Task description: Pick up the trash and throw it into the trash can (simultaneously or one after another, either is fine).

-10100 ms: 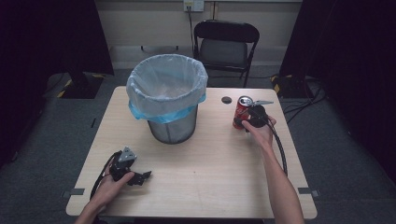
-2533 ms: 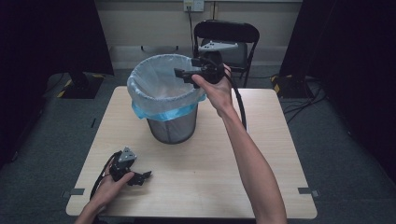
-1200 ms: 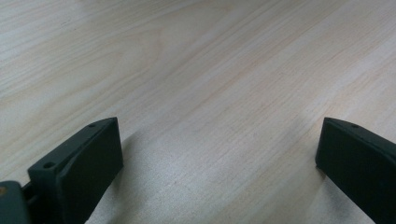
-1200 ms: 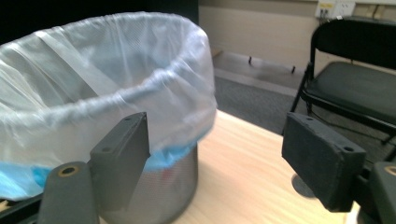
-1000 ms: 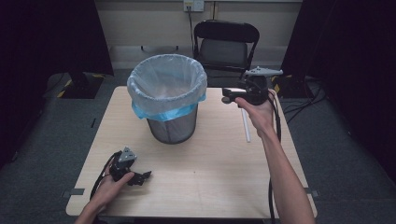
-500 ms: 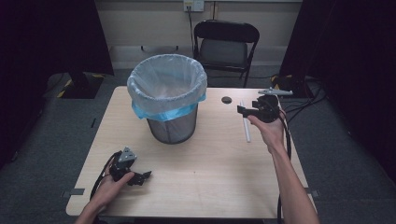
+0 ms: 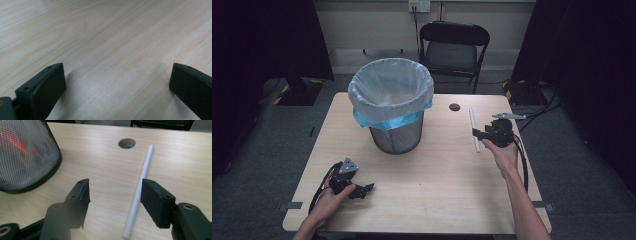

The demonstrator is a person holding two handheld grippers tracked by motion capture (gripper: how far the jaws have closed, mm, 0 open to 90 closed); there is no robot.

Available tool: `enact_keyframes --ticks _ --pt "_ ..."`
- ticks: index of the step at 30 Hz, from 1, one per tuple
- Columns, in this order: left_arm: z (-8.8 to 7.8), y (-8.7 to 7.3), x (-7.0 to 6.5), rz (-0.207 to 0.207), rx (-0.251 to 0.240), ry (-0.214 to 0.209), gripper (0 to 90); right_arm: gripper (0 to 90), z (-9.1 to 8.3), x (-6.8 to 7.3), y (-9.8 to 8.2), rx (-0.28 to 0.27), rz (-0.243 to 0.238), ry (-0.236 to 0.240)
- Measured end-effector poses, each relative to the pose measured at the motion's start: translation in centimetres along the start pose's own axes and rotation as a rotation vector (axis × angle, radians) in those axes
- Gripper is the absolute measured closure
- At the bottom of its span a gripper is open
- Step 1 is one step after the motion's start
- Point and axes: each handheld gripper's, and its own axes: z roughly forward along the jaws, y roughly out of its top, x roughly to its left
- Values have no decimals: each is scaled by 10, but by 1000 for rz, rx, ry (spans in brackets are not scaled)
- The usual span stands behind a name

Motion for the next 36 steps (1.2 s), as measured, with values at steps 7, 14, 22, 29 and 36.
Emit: enact_keyframes --ticks 7,14,22,29,36 --pt "0 0 0 0 1 0 1 501 12 -8 -24 34 27 42" --pt "0 0 0 -3 -1 1 1 605 28 -18 -40 109 59 -8" --pt "0 0 0 0 0 0 1 678 38 -19 -48 136 51 -23" --pt "0 0 0 -3 -1 1 2 718 44 -17 -50 152 34 -50" --pt "0 0 0 0 0 0 1 740 52 -11 -50 187 -4 -97"
